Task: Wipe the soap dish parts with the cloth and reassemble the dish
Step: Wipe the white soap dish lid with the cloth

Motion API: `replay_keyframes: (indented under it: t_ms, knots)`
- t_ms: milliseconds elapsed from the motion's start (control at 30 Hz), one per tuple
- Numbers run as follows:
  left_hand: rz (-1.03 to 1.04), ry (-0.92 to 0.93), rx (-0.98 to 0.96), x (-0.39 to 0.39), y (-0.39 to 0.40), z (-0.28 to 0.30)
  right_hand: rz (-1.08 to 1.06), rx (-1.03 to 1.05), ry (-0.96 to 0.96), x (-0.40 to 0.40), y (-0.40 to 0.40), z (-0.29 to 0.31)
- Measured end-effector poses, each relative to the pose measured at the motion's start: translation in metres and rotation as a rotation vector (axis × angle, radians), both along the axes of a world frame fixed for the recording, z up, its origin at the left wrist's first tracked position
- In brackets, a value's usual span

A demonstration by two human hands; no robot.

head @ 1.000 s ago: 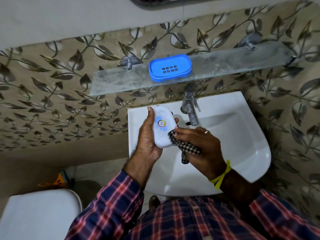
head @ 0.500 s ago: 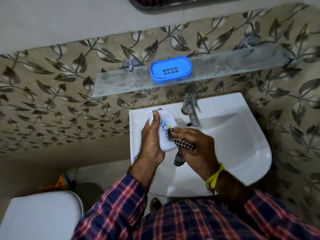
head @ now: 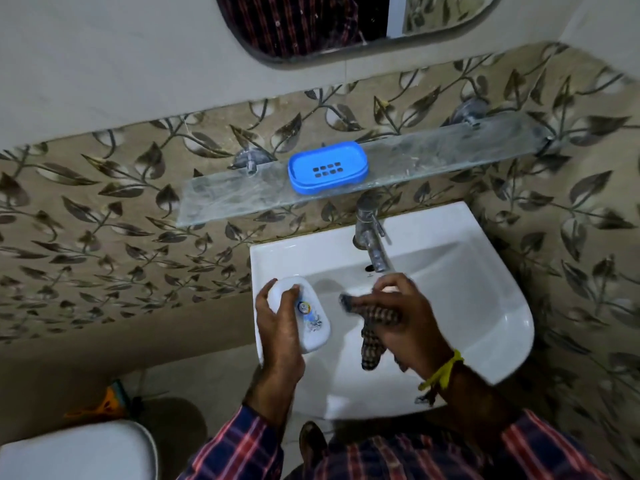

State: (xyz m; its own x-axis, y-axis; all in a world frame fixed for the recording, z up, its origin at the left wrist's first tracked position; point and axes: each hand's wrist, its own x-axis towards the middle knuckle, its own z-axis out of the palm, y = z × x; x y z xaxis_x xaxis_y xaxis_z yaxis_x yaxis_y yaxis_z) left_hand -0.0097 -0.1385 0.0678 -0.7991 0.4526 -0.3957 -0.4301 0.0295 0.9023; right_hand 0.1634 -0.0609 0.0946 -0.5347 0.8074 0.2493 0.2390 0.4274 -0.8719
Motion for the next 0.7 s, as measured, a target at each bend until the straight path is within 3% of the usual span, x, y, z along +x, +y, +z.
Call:
replay_keyframes:
  t_ms: [100,200,367,500,600,700]
  knots:
    - [0.016,0.203,-0.075,0.0,-0.006,-0.004,-0.252,-0.205,0.046,0.004,0.005,0.0]
    - [0.015,0.296,-0.081,0.0,-0.011,-0.004,-0.368,-0.289,0.018,0.004,0.005,0.005]
    - [-0.125,0.585,-0.122,-0.006,-0.028,-0.001,-0.379,-0.018,-0.194,-0.01,-0.004,0.013]
    - [-0.188,0.744,-0.201,-0.013,-0.032,0.003,-0.349,-0.021,-0.381,-0.025,-0.003,0.023]
    - [-0.182,0.753,-0.213,-0.02,-0.036,-0.001,-0.311,0.014,-0.563,-0.039,0.002,0.021]
    - [-0.09,0.593,-0.15,-0.03,-0.041,-0.006,-0.241,-0.041,-0.556,-0.057,0.01,0.015]
